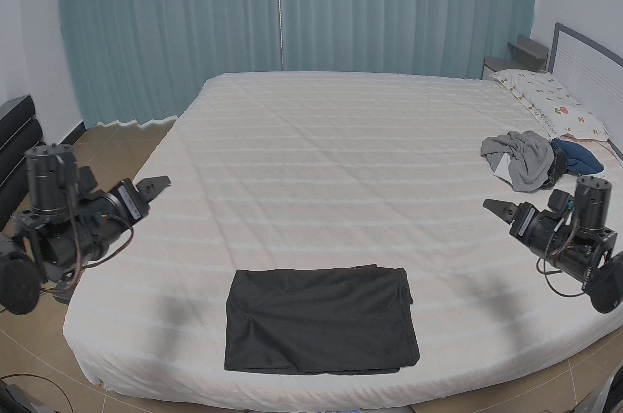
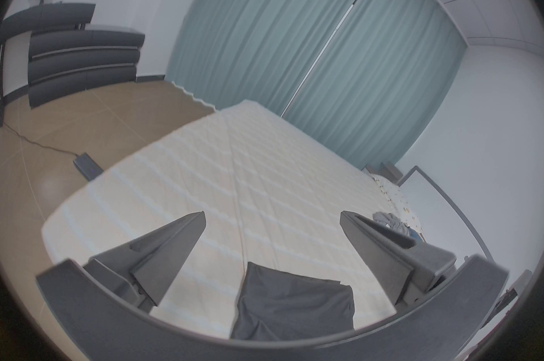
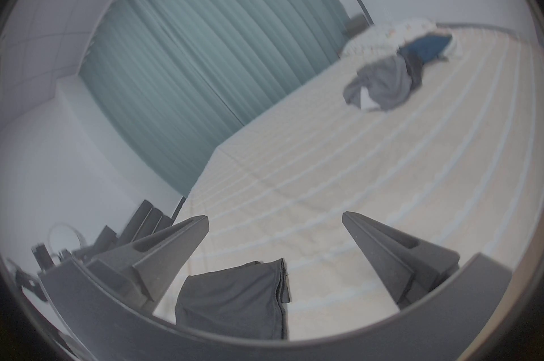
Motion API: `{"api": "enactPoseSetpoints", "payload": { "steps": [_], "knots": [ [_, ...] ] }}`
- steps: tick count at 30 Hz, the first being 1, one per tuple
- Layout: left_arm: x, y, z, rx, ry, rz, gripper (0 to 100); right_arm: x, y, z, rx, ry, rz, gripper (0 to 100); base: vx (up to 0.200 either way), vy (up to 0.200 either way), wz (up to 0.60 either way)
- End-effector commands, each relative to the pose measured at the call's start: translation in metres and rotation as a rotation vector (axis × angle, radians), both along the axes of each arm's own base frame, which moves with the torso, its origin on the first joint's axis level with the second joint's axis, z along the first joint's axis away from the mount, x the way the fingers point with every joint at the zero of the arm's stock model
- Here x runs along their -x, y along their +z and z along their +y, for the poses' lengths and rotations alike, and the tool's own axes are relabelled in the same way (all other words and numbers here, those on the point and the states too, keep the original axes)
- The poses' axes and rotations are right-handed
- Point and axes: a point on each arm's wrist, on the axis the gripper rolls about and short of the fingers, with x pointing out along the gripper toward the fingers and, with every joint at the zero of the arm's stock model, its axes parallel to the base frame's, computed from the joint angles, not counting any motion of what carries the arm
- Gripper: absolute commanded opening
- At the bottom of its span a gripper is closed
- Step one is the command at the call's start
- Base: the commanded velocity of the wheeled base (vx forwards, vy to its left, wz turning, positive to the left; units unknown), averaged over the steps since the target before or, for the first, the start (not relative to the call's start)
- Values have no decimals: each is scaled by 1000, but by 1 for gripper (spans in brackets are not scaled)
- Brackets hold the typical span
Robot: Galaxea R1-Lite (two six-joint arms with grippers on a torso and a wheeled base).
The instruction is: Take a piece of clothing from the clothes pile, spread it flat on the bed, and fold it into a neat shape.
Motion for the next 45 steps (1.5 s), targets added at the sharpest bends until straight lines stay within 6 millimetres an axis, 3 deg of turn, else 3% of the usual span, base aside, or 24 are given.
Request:
{"api": "enactPoseSetpoints", "payload": {
  "steps": [1,7,15,19,24,34,43,45],
  "knots": [
    [97,53,27,-76,75,-208,100,99,35,-17,212,-14,-232,100,0,0,0],
    [153,58,40,-140,154,-310,100,158,47,-26,245,-11,-301,100,0,0,0],
    [207,44,52,-251,231,-359,100,223,31,-31,432,61,-312,100,0,0,0],
    [224,35,55,-301,253,-344,100,238,34,-33,442,62,-314,100,0,0,0],
    [231,31,56,-313,261,-326,100,246,33,-34,445,56,-330,100,0,0,0],
    [262,15,58,-321,324,-350,100,277,16,-37,524,53,-385,100,0,0,0],
    [289,-3,56,-372,397,-374,100,277,17,-38,593,-26,-374,100,0,0,0],
    [298,-4,54,-412,413,-414,100,280,25,-41,641,-118,-389,100,0,0,0]
  ]
}}
